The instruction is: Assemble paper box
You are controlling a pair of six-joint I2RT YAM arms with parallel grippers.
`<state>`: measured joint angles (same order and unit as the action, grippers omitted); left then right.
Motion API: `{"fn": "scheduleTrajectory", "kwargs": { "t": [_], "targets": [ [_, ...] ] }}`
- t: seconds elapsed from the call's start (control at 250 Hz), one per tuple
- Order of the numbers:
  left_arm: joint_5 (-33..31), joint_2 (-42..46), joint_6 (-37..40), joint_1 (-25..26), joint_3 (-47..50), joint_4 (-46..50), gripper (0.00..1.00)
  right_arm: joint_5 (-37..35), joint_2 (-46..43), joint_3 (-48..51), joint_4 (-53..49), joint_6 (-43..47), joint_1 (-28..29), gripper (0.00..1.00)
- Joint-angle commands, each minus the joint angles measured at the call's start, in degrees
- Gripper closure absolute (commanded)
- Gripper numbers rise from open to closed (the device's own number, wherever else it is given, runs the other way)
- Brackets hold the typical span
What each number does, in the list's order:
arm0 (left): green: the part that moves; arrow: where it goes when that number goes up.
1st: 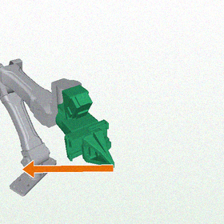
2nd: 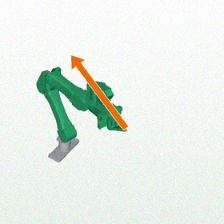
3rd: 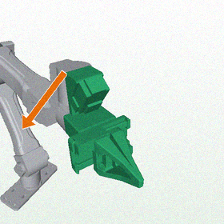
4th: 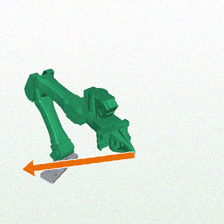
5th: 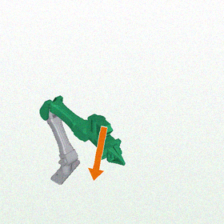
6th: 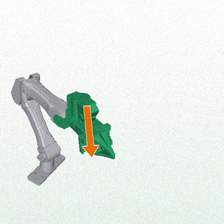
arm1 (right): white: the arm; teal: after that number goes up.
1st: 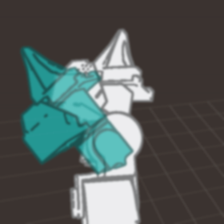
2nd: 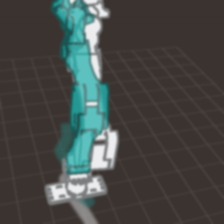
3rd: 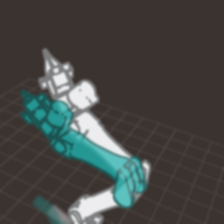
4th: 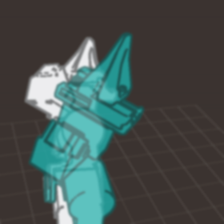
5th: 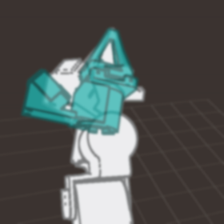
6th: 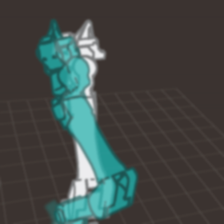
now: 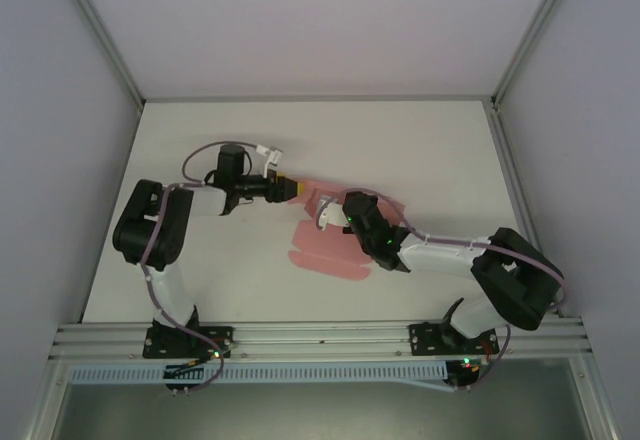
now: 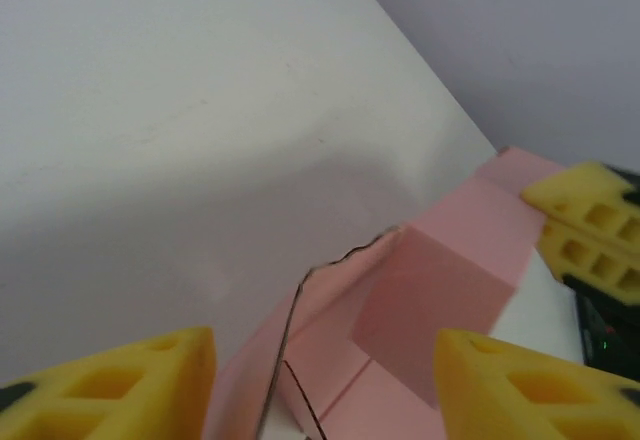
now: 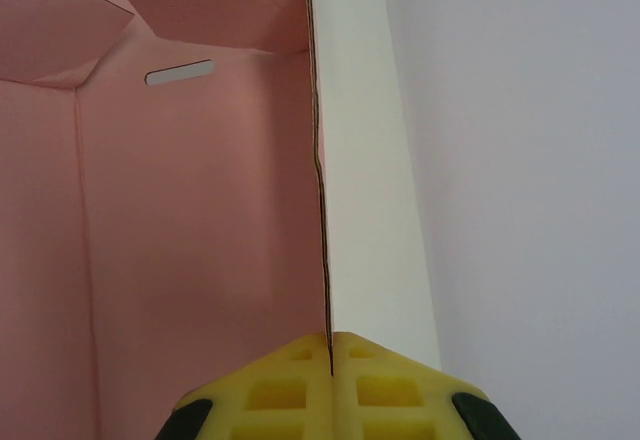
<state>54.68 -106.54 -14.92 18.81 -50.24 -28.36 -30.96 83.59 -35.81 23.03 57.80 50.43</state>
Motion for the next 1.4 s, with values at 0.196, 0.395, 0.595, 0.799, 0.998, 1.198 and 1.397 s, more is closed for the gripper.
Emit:
{"fn": "scheduleTrajectory", "kwargs": {
  "t": [0.196, 0.395, 0.595, 0.799, 0.998, 1.198, 1.397],
  "targets": [
    [-5.62, 6.79, 0.97, 2.90, 5.30, 2.06, 0.68, -1.48, 0.17, -1.02, -2.20, -2.25, 0.61, 1.00],
    [-33.35, 14.23, -3.18, 10.58, 6.96, 11.18, 0.82, -1.91, 0.12, -1.20, -3.55, -3.93, 0.66, 1.00],
    [-50.27, 16.89, -10.72, 20.84, 2.42, 22.10, 0.90, -1.29, -0.47, -1.05, -4.14, -5.51, 1.41, 1.00],
    [-62.38, 15.12, -17.20, 29.20, -2.52, 27.45, 0.91, -0.89, -0.18, -0.78, -3.70, -6.49, 1.78, 1.00],
    [-62.22, 13.90, -19.89, 30.48, -3.52, 27.96, 0.83, -0.87, -0.50, 0.00, -2.87, -6.93, 2.06, 1.00],
    [-61.43, 18.66, -17.73, 30.11, -1.25, 28.47, 0.59, -1.52, -1.47, 1.31, -2.54, -6.30, 2.04, 1.00],
    [-60.64, 27.69, -14.01, 27.56, 1.76, 31.04, 0.25, -1.23, -1.88, 1.72, -2.63, -5.80, 2.03, 1.00]
  ]
}}
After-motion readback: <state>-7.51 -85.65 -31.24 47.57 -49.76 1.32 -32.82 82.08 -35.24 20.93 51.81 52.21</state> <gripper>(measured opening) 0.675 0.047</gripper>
